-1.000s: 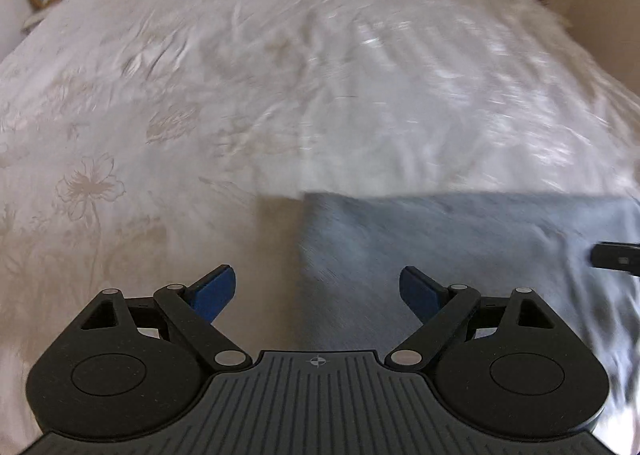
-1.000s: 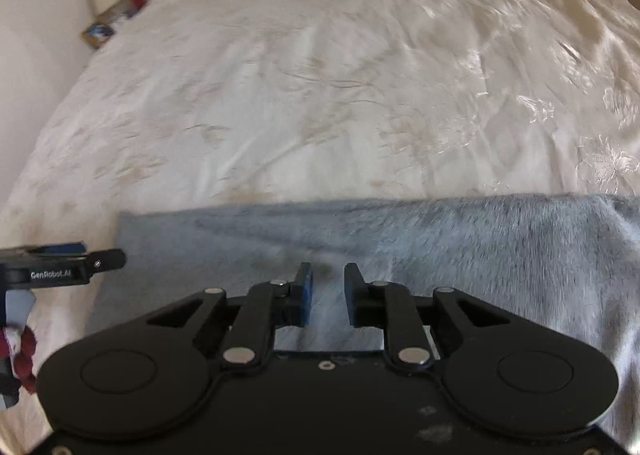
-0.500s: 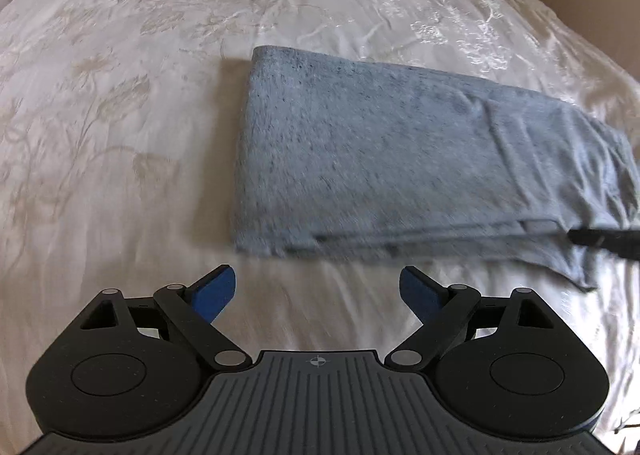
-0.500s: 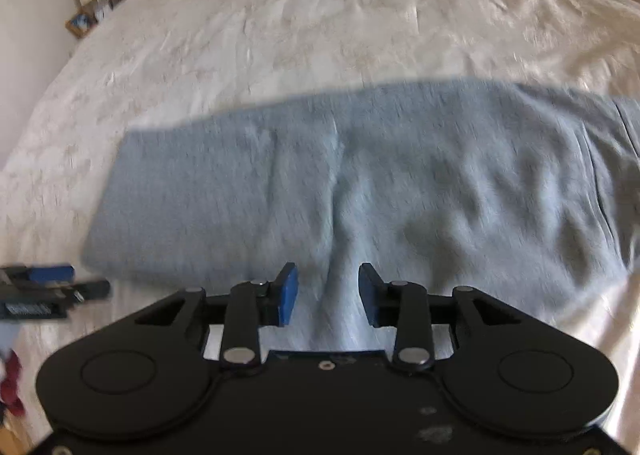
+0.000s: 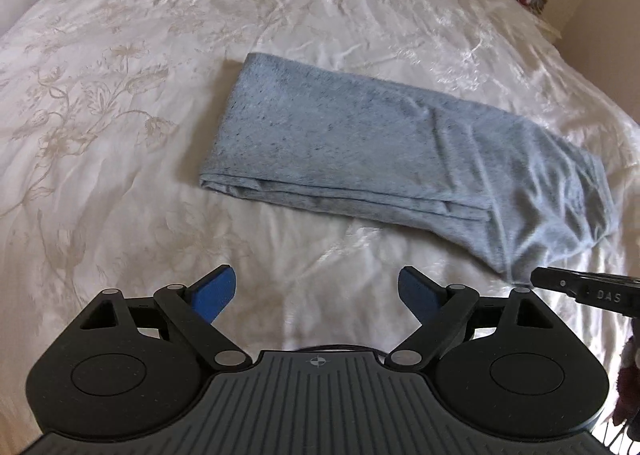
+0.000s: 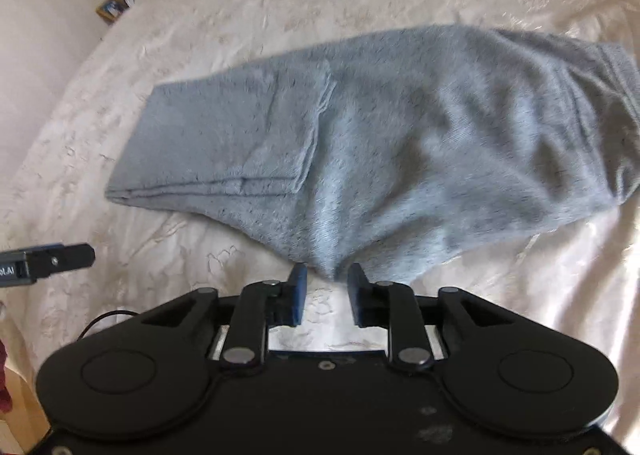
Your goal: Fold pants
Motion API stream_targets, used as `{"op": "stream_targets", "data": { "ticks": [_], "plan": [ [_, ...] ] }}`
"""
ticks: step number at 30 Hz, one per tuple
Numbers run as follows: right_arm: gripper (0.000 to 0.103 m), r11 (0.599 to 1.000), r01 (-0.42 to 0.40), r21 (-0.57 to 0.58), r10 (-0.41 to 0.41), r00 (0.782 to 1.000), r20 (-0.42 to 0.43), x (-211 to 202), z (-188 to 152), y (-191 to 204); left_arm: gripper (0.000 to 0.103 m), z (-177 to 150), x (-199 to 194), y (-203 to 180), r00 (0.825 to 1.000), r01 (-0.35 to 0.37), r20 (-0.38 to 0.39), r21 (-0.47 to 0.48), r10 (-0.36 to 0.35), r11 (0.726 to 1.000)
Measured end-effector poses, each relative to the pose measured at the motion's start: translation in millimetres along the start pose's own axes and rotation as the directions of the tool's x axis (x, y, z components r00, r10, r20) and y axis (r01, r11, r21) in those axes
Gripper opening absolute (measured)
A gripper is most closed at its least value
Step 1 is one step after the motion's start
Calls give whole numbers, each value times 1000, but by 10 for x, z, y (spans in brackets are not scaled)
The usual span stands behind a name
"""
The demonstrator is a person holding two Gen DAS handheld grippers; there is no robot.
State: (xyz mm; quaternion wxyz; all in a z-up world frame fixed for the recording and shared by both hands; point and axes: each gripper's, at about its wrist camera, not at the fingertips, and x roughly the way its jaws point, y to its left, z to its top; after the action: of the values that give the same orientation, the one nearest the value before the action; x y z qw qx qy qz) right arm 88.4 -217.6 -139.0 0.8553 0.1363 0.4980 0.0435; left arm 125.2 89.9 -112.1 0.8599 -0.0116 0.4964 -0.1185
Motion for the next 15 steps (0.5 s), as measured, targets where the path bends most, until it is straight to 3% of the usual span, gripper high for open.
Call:
{"op": "stream_targets", "data": {
  "ticks": [1, 3, 6, 11, 15],
  "plan": [
    [29, 1000, -1, 0, 1, 1000, 10, -62, -22, -55, 87, -14, -28, -53, 1000, 1, 8, 0, -1, 1000],
    [40, 1000, 9, 16, -9, 999, 35, -161, -63, -218, 83, -17, -60, -167, 1000, 1, 22, 13, -1, 1000],
    [50, 992, 25, 123, -34, 997, 76, -187, -24, -578, 79, 1, -73, -385, 999, 7, 41, 52, -9, 999],
    [57, 937, 75, 340, -122, 985, 120, -290, 53, -1241, 79, 78, -39, -783, 995, -58, 93, 123, 46, 991],
    [75, 905, 98, 414, -165, 978, 129, -316, 175, -1709, 79, 180, 38, -1029, 996, -38, 86, 161, 24, 986]
  ]
}}
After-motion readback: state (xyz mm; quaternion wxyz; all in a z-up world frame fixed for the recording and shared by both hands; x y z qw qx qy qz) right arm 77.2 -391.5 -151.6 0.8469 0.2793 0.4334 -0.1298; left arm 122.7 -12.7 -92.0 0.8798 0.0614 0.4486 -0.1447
